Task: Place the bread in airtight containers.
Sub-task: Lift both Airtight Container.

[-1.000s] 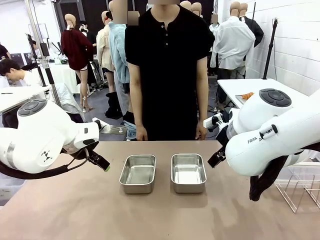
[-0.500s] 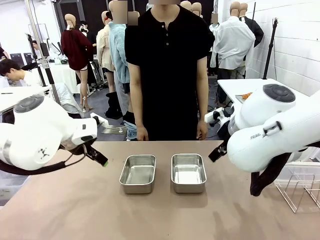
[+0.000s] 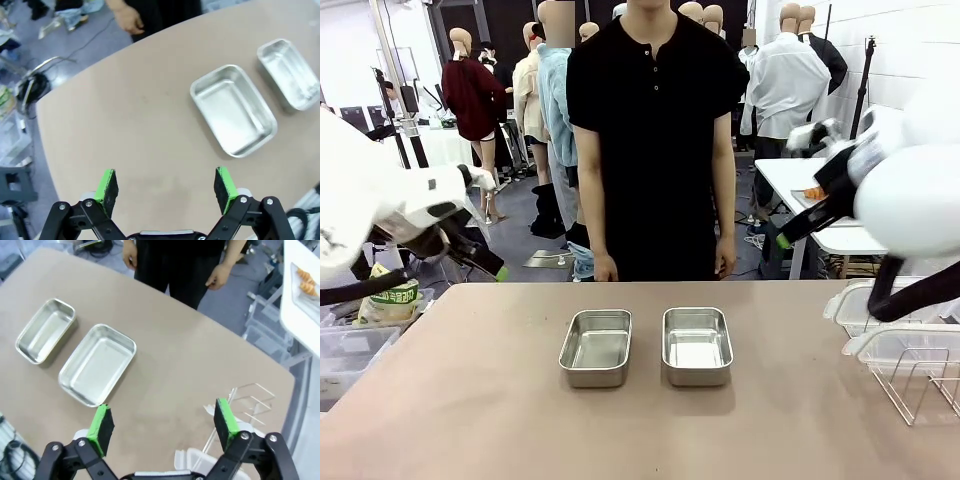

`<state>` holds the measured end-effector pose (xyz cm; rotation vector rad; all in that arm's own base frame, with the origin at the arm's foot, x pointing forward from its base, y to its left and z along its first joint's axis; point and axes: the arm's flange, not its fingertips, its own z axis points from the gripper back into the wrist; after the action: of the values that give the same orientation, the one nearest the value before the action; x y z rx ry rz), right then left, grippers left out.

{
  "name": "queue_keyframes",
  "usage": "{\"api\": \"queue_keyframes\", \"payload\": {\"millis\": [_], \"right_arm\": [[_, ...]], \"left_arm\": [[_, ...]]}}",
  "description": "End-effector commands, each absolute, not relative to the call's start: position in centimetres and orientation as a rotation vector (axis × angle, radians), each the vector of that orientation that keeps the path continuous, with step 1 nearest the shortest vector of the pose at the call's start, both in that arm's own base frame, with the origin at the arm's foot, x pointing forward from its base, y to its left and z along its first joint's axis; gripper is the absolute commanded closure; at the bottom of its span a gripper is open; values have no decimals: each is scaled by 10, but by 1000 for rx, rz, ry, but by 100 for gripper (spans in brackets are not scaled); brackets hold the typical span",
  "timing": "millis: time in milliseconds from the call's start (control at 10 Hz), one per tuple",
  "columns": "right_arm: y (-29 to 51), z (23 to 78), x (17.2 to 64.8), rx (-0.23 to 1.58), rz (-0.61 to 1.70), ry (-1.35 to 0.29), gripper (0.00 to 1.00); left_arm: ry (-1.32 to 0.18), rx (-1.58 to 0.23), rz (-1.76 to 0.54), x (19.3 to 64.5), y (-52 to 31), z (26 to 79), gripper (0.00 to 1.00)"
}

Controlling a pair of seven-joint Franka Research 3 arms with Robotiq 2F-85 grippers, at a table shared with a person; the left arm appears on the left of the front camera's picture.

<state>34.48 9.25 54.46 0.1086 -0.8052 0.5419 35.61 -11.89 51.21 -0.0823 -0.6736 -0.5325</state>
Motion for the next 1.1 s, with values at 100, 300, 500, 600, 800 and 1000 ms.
{"api": "queue_keyframes", "payload": {"millis": [100,300,500,600,800,1000], "right_arm": [[58,563,313,223,577,-851,0],[55,562,313,245,574,-816,0],[58,556,321,257,585,-755,0],[59,557,318,254,580,-746,0],[59,561,320,241,559,-763,0],[59,561,320,241,559,-763,0]], "left_arm": [[-749,-177,-590,312,-93,559,0],[-787,-140,-583,293,-87,569,0],[-748,-151,-576,294,-84,560,0],[-741,-155,-578,291,-85,560,0],[-751,-170,-510,295,-82,554,0],[-752,-162,-569,301,-89,580,0]]}}
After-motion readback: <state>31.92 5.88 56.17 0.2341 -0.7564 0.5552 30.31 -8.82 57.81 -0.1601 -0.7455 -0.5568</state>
